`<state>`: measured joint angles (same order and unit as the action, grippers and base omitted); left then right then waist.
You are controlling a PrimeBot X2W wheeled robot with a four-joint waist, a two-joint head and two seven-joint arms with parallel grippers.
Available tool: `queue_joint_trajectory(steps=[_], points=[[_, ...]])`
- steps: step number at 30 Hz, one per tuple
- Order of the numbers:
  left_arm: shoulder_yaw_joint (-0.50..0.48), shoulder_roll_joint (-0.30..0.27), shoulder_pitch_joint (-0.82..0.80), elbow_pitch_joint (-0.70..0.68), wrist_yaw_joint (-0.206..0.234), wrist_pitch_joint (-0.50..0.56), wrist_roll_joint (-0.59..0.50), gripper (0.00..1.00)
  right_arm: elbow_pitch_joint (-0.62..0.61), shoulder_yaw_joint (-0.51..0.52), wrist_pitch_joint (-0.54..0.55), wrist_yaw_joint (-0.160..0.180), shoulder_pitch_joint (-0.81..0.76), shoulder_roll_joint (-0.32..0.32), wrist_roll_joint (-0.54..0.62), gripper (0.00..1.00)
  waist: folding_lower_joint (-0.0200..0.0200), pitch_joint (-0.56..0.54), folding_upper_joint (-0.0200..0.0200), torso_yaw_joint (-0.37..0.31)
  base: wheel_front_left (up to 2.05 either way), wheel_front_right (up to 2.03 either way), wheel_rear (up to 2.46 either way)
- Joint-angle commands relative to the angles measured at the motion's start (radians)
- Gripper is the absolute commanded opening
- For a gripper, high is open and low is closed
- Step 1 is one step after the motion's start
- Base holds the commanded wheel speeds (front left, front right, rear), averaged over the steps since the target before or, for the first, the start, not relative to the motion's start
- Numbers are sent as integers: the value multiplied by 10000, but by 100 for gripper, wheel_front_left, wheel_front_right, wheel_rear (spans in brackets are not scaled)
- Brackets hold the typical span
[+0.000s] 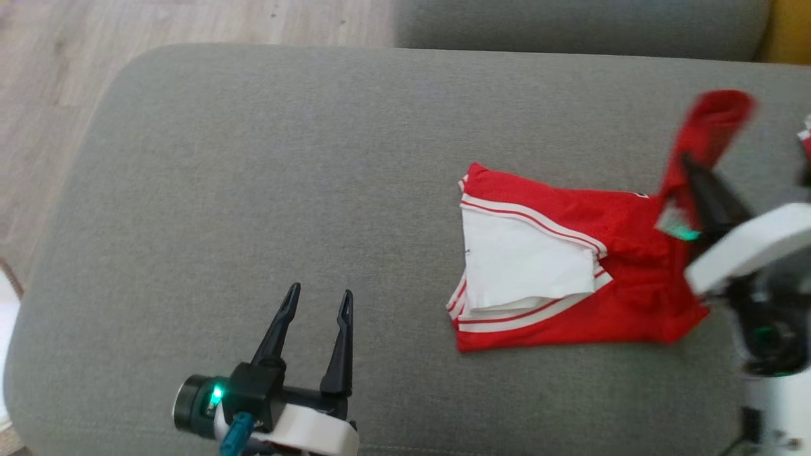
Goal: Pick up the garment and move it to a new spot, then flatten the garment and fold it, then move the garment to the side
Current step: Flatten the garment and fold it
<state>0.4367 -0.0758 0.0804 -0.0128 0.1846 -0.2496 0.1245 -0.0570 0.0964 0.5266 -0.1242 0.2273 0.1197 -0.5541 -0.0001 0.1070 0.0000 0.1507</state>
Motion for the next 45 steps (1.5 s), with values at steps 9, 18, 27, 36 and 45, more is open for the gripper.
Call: queue_joint_trajectory(steps=[9, 18, 27, 36, 45], points=[[-204, 214, -292, -228, -108, -122, -44, 100, 835, -2255, 67, -65, 248, -597, 22, 0, 1, 93, 0, 820, 0, 0, 0], [-70, 249, -377, -170, -42, -122, 53, 100, 2127, -3429, -834, -65, 493, -690, -723, 100, 1, 203, 0, 1068, 0, 0, 0], [-502, 254, -104, 18, 67, -122, 62, 100, 1636, -3072, -2364, -65, 156, -239, -1094, 100, 1, -433, 0, 275, 0, 0, 0], [-1226, 227, 228, 147, 38, -122, 76, 100, 2489, -2774, -4095, -65, -646, 1050, -948, 100, 1, -997, 0, -700, 0, 0, 0], [-1748, 181, 529, 140, -105, -122, -51, 100, 3349, -3787, -6847, -65, -1154, 2261, 745, 100, 1, -1309, 0, -1159, 0, 0, 0]])
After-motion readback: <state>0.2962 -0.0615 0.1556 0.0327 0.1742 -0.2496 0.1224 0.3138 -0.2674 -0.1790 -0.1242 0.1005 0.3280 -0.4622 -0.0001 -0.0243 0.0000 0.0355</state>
